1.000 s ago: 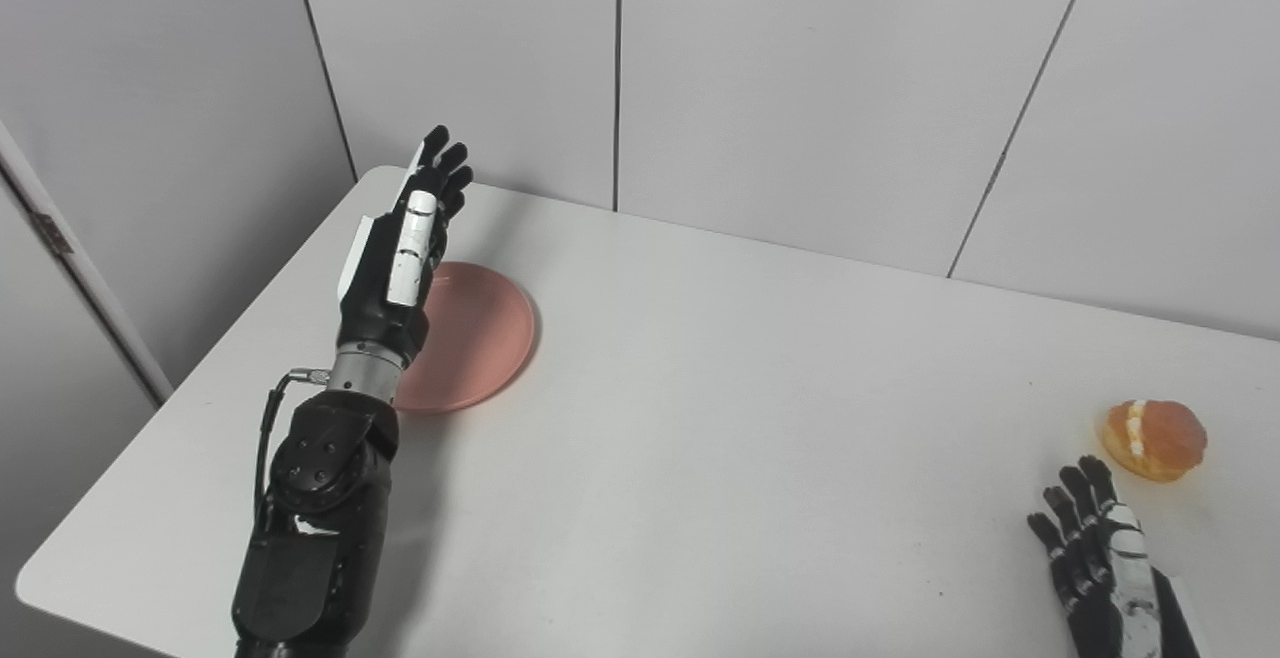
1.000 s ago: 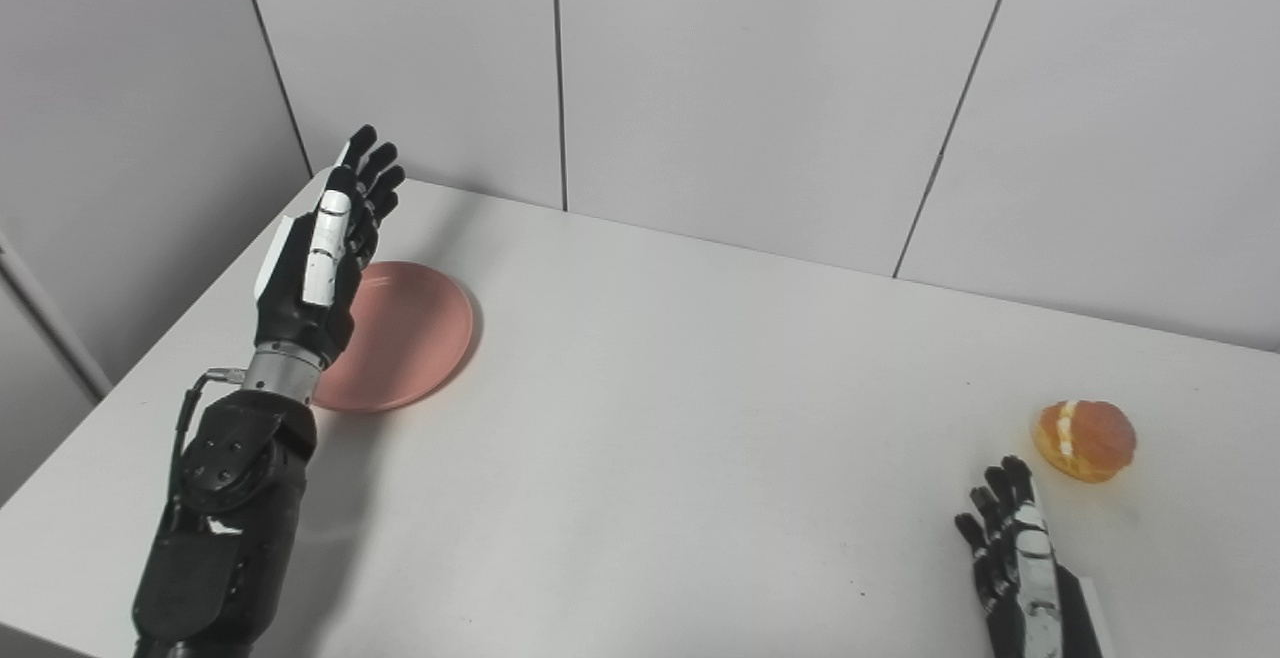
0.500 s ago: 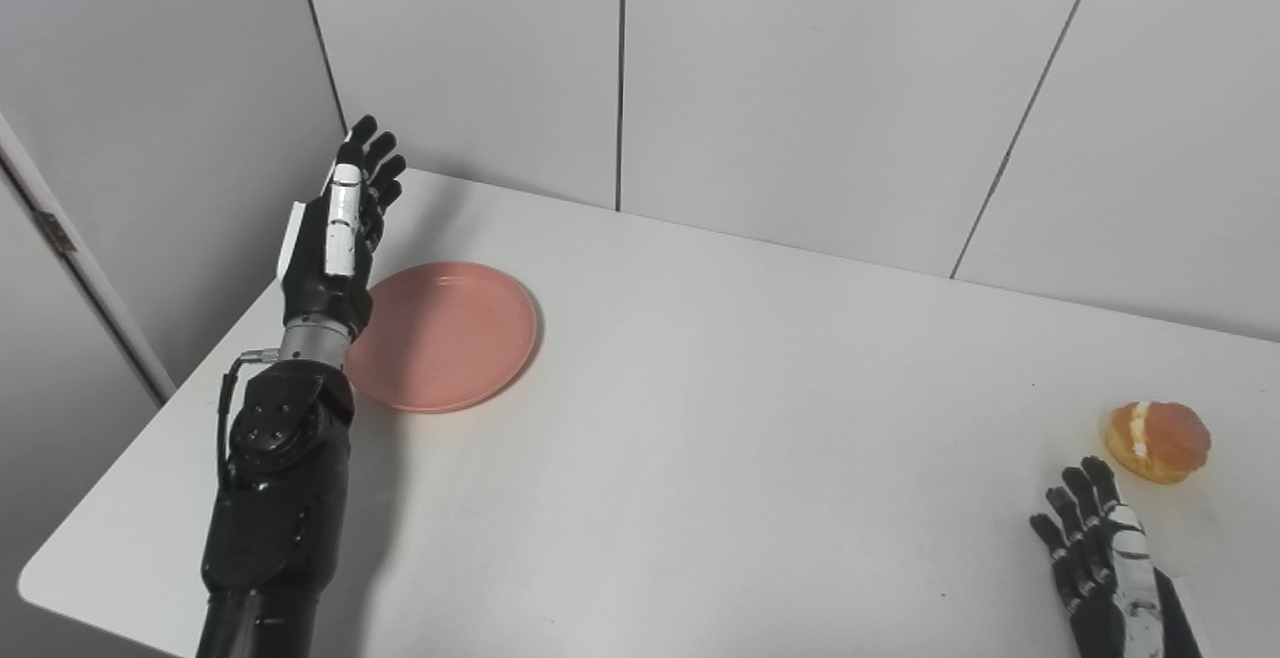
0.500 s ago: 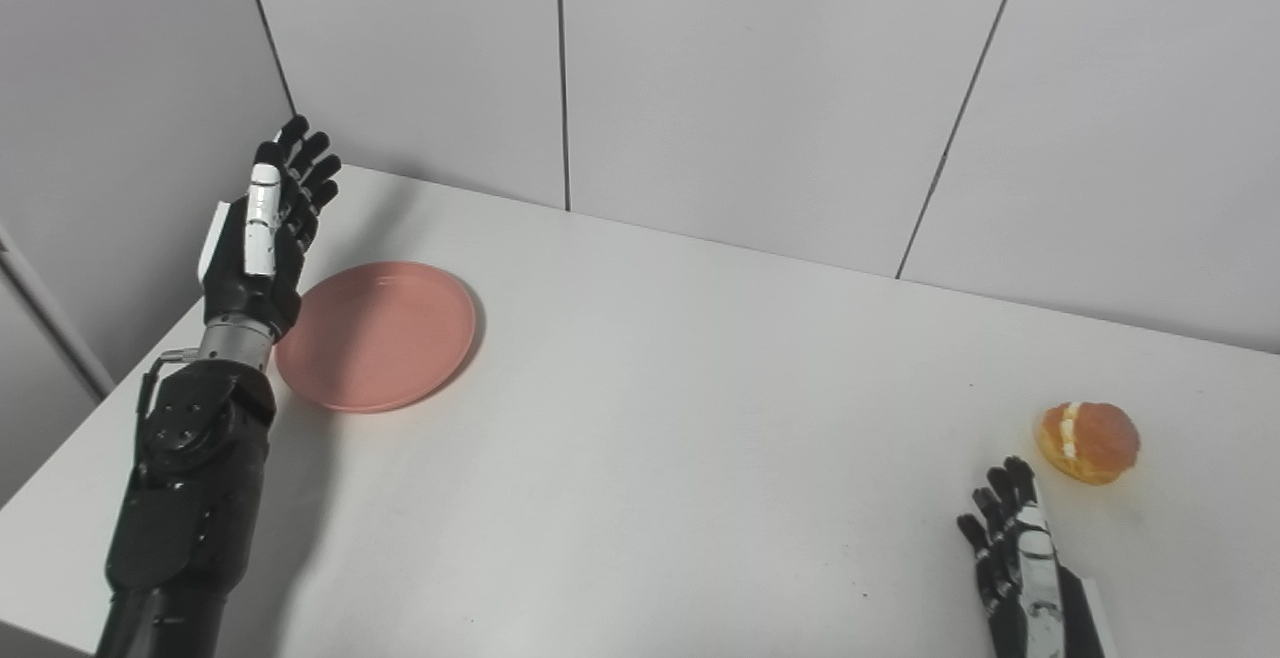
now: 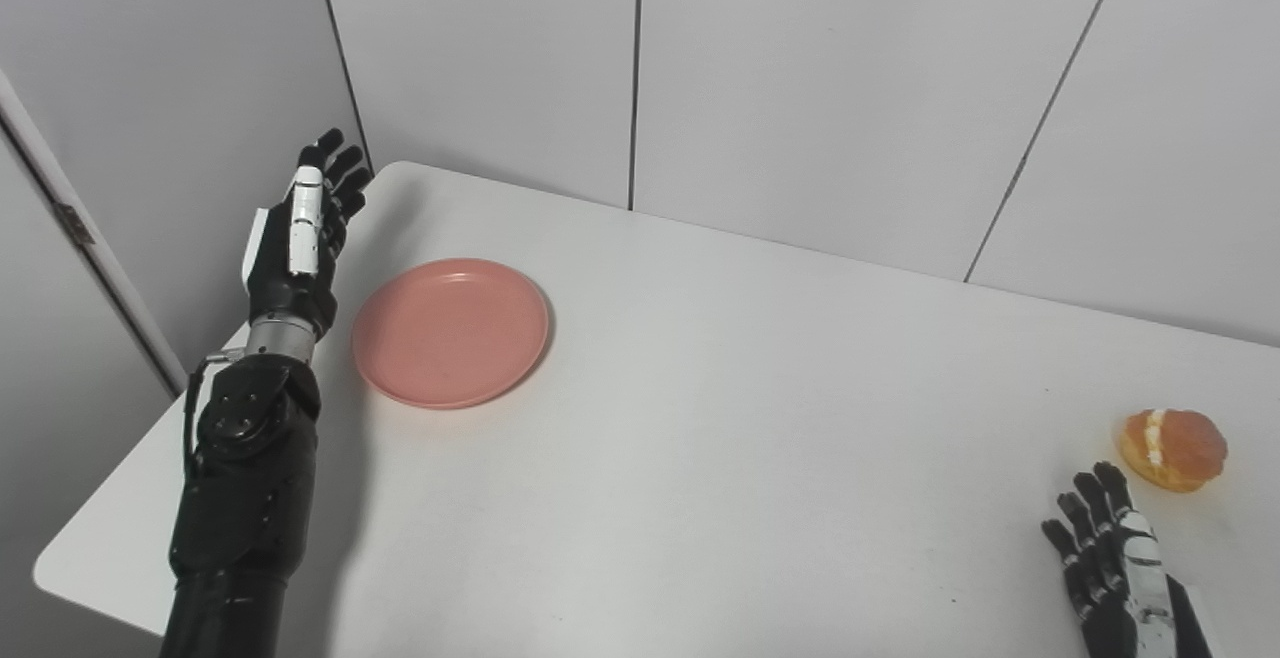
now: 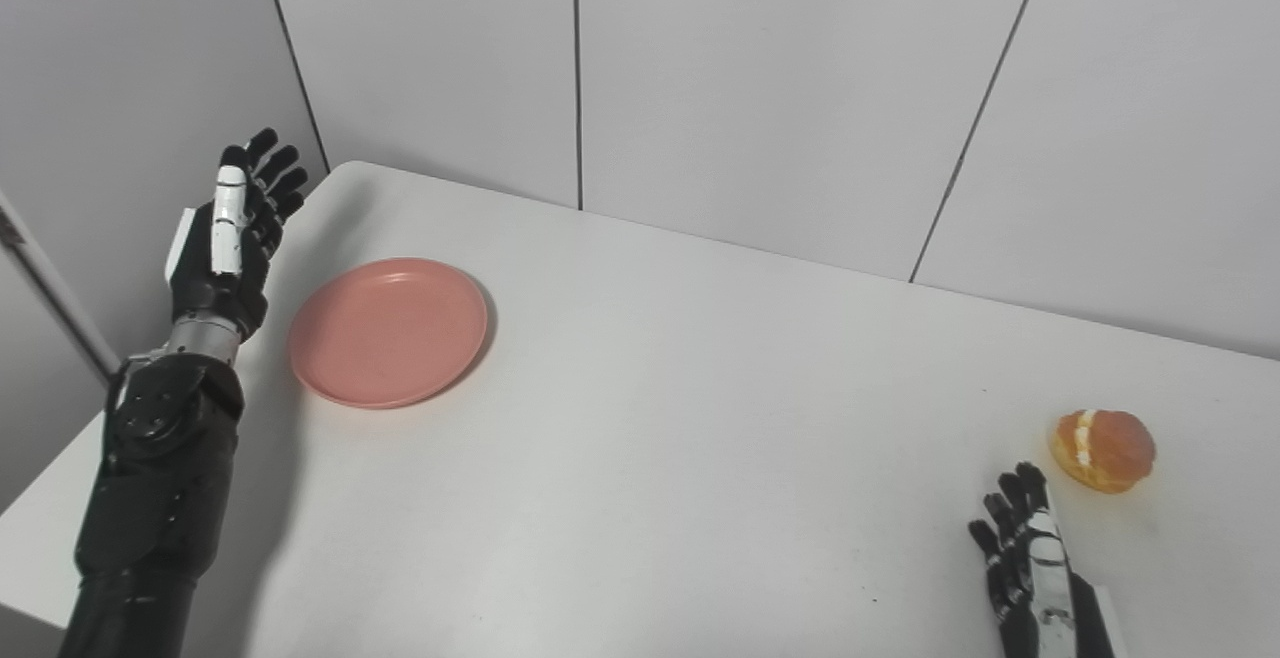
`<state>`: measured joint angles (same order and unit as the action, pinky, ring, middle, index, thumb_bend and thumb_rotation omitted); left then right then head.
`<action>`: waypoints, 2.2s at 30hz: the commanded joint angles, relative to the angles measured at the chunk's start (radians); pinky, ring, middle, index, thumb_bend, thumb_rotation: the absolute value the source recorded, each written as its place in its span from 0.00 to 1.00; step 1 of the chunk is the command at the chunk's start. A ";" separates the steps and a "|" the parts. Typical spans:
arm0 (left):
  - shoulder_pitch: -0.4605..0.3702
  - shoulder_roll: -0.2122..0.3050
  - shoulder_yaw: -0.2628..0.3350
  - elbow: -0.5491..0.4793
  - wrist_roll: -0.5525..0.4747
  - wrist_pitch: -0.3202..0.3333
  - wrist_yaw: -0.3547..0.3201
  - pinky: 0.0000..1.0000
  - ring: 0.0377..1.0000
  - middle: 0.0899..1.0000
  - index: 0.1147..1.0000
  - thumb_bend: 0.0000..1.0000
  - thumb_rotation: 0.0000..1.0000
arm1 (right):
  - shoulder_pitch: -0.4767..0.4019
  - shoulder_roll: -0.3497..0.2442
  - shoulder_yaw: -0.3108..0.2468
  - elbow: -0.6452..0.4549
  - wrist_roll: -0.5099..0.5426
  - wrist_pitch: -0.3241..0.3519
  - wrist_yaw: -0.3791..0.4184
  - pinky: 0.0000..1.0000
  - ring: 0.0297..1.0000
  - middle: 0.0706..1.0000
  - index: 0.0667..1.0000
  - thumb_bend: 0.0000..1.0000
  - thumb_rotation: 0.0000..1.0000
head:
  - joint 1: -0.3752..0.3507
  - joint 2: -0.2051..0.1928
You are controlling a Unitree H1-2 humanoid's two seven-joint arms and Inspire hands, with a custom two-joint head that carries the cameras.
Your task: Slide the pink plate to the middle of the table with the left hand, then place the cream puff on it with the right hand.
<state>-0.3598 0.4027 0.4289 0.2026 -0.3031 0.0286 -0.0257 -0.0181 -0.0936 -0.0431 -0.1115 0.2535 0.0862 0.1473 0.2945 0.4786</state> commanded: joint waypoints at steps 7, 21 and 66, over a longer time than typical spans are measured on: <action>-0.024 0.055 0.019 0.048 -0.025 -0.040 -0.019 0.98 0.92 0.91 0.88 0.47 1.00 | -0.007 -0.007 -0.005 -0.034 0.002 0.014 0.001 1.00 1.00 1.00 1.00 0.17 1.00 | 0.001 0.004; -0.034 0.047 0.033 0.171 -0.031 -0.053 0.003 0.97 0.92 0.90 0.87 0.44 1.00 | -0.007 -0.013 -0.008 -0.041 0.005 0.019 0.006 1.00 1.00 1.00 1.00 0.16 1.00 | 0.005 0.011; -0.052 -0.015 0.002 0.436 -0.094 -0.112 -0.072 0.94 0.90 0.89 0.85 0.44 1.00 | -0.008 -0.010 -0.005 -0.042 0.004 0.012 0.003 1.00 1.00 1.00 1.00 0.19 1.00 | -0.013 0.034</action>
<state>-0.4370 0.4021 0.4399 0.6316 -0.3891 -0.1371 -0.1012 -0.0172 -0.0978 -0.0428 -0.1217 0.2543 0.1034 0.1469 0.2823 0.5108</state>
